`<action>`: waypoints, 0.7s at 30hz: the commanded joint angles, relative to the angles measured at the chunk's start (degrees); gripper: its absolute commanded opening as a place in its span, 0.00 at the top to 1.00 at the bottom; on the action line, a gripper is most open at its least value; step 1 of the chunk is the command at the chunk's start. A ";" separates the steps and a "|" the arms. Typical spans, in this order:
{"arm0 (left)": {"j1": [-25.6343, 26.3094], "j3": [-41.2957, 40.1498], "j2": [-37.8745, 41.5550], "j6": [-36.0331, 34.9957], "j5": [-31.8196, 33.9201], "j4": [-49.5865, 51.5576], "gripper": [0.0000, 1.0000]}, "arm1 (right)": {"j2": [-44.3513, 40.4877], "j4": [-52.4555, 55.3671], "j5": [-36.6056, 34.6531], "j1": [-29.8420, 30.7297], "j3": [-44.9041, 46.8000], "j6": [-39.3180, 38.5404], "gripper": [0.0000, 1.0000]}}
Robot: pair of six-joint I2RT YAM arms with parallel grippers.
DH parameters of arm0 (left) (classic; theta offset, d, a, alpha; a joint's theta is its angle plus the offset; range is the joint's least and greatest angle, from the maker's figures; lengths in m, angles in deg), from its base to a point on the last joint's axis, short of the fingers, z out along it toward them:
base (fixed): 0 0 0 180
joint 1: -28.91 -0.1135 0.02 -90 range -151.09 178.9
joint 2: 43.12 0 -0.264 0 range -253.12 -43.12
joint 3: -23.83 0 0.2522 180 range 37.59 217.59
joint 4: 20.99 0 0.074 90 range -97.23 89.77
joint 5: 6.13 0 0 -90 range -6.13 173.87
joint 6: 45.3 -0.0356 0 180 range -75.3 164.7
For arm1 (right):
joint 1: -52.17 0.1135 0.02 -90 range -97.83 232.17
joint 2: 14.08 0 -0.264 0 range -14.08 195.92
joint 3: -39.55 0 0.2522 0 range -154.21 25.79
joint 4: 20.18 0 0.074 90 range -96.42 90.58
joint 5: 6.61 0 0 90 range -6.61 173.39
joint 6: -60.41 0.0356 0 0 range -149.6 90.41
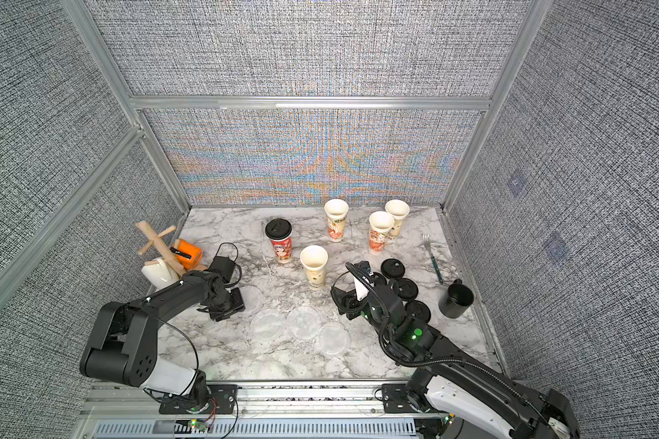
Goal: Put the leak-proof paper on the milk tea cups
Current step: Pick up the leak-proof paper from the center of the board.
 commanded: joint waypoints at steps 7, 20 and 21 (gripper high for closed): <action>-0.03 -2.62 -1.19 1.25 2.24 -5.46 0.61 | 1.42 0.01 -0.94 0.04 -0.53 1.21 0.26; -0.03 -3.92 1.45 1.82 3.86 -6.08 1.00 | 0.19 0.89 -0.67 0.06 -0.40 2.27 0.30; -0.03 -3.80 1.98 1.86 3.78 -5.98 1.00 | -0.12 1.03 -0.68 0.05 -0.38 2.33 0.30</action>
